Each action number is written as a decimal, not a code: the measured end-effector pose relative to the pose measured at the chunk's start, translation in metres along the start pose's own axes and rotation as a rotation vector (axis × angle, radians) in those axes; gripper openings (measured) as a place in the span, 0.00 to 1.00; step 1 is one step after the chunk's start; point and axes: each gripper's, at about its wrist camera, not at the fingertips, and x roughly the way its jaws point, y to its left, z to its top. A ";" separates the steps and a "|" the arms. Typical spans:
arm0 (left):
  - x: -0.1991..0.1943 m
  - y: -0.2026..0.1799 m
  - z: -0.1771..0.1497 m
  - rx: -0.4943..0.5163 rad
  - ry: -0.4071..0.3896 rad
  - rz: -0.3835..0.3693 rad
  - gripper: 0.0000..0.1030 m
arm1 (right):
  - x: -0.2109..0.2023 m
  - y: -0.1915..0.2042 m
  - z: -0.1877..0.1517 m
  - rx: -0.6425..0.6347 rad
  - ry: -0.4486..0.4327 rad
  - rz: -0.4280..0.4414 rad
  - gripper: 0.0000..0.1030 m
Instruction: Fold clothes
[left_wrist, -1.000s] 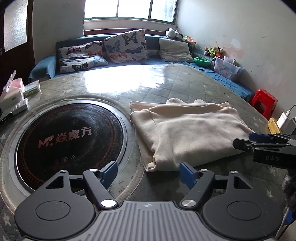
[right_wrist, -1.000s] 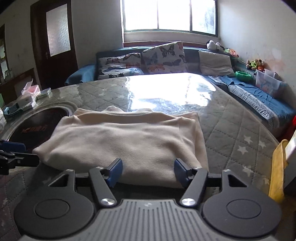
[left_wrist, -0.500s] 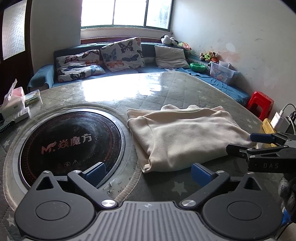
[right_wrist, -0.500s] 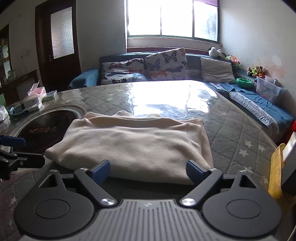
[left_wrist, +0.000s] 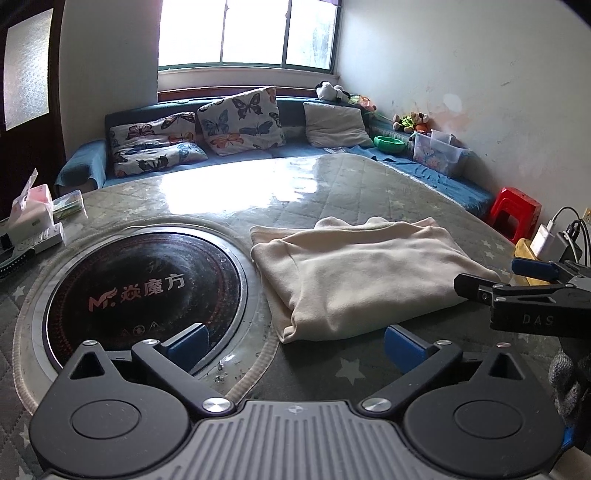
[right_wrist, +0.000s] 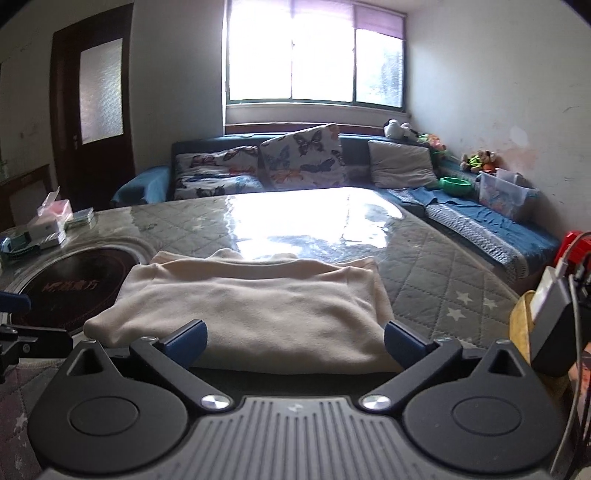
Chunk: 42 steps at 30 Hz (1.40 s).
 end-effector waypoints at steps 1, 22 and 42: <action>-0.001 0.000 0.000 -0.002 0.001 0.001 1.00 | 0.000 0.001 0.000 0.005 0.001 0.003 1.00; -0.010 -0.011 -0.010 0.057 -0.006 0.012 1.00 | -0.003 0.017 -0.010 -0.049 0.039 0.052 1.00; -0.006 -0.016 -0.017 0.072 0.015 0.006 1.00 | -0.005 0.022 -0.015 -0.064 0.059 0.073 1.00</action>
